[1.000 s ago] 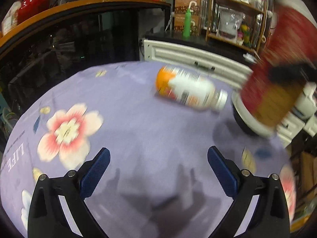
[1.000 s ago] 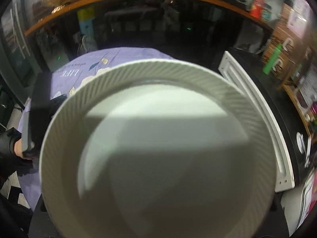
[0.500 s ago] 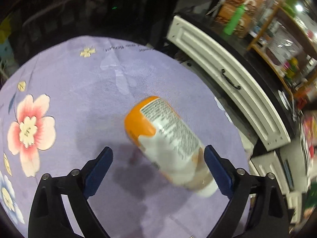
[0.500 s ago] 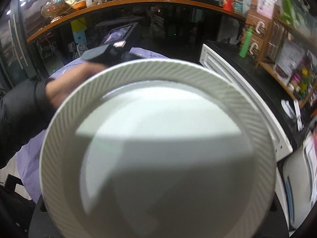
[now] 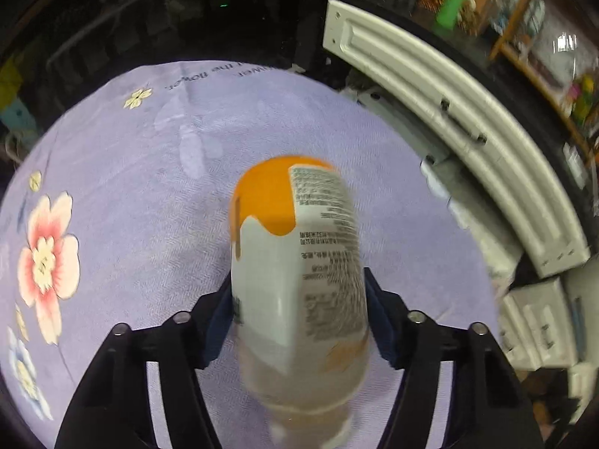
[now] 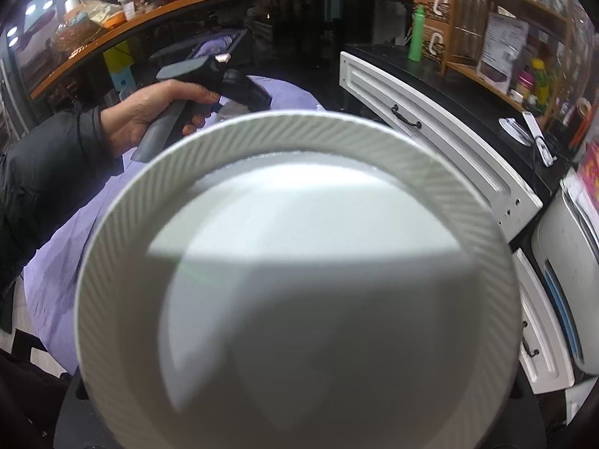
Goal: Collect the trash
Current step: 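Grasp the white orange-capped bottle with the left gripper while the right holds the cup, then carry both items over the bin and open the right gripper to drop the cup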
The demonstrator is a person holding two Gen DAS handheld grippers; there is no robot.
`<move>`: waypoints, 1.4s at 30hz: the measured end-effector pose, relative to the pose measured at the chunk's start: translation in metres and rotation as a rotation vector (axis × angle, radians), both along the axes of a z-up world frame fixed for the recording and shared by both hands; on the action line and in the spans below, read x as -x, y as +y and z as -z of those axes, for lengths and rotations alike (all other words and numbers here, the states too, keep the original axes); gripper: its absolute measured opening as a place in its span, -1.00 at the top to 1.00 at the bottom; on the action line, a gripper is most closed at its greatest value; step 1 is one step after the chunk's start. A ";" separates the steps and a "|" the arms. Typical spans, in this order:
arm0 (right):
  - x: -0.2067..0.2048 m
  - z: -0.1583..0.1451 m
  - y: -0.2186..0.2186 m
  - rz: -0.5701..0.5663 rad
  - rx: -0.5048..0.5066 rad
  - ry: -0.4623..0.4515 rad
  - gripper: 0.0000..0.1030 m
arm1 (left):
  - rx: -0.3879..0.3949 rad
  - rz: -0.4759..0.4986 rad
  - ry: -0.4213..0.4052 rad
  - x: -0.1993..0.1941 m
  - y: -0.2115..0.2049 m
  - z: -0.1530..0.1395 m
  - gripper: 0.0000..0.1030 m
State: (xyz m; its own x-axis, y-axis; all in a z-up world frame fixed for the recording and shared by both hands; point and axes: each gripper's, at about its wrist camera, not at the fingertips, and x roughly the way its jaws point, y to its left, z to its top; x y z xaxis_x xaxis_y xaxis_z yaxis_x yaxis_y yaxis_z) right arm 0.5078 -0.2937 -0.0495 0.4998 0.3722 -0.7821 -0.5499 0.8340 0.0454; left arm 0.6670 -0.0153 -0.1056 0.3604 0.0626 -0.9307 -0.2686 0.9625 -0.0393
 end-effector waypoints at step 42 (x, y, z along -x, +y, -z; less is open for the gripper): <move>0.187 0.088 -0.074 0.434 -0.135 -0.011 -0.42 | 0.110 0.531 -0.553 0.339 -0.125 -0.082 -0.18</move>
